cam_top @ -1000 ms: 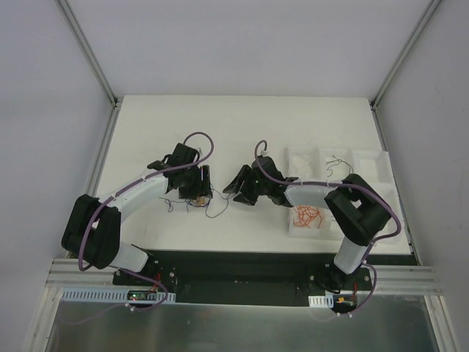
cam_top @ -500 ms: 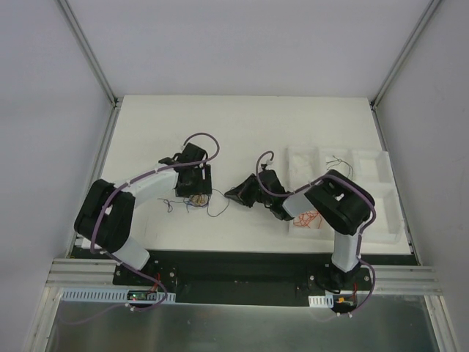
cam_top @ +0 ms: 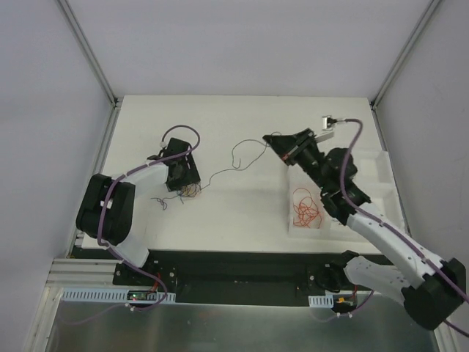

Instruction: Untangle the cables

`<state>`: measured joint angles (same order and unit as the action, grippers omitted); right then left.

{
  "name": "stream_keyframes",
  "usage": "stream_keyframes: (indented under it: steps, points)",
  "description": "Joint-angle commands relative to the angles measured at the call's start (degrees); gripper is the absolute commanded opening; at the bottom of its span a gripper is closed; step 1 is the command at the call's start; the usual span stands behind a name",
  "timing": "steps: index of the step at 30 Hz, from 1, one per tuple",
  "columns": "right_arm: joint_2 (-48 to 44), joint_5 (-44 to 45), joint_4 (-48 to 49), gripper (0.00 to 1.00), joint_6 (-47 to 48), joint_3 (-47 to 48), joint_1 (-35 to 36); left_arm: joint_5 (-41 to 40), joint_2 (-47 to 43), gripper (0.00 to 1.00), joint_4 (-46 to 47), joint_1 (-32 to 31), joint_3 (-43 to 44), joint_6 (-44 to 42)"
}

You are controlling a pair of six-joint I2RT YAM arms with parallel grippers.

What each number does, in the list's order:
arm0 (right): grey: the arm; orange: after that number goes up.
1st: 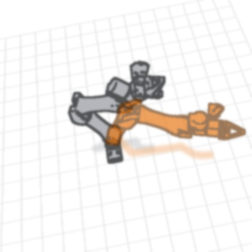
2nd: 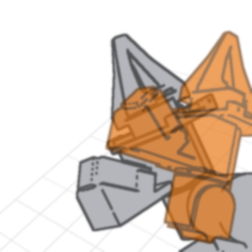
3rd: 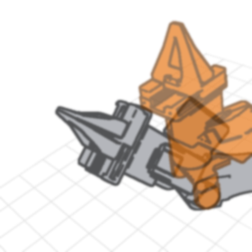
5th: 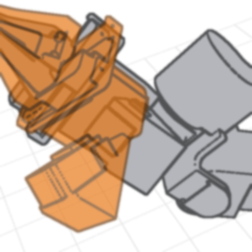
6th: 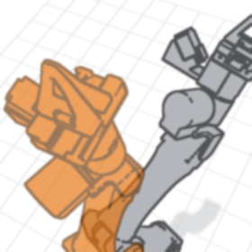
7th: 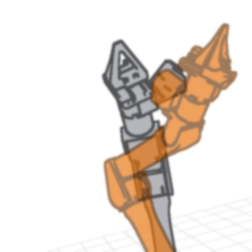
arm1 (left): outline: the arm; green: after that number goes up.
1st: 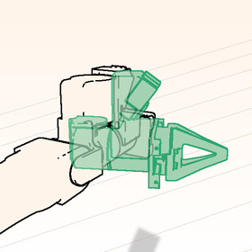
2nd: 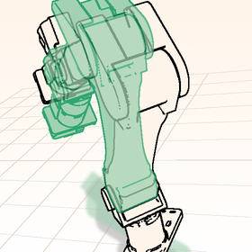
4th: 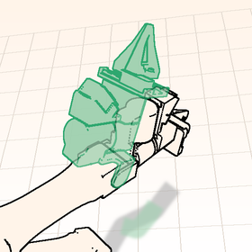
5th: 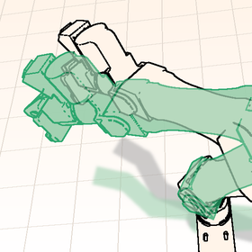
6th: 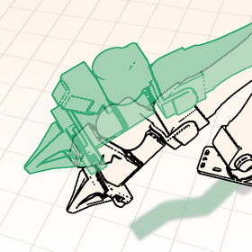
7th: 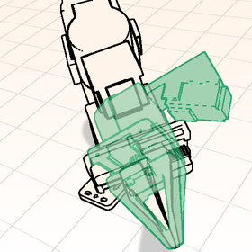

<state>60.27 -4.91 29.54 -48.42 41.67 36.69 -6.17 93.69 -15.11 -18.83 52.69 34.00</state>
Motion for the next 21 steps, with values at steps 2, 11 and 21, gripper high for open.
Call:
stream_keyframes:
  steps: [2, 11, 21]
  points:
    - [-8.8, 0.5, -21.5, 0.00, 13.8, 14.3, -4.0, 5.8, -2.2, 0.68, 2.7, 4.0, -6.0, 3.7]
    - [-6.8, -3.2, -44.7, 0.00, 30.6, 40.8, -5.7, 10.7, -5.6, 0.69, 4.4, 6.1, -6.5, 5.5]
    - [8.9, -10.9, -62.2, 0.00, 40.7, 80.6, -5.7, 20.0, -8.0, 0.79, 7.3, 7.6, -2.8, 3.6]
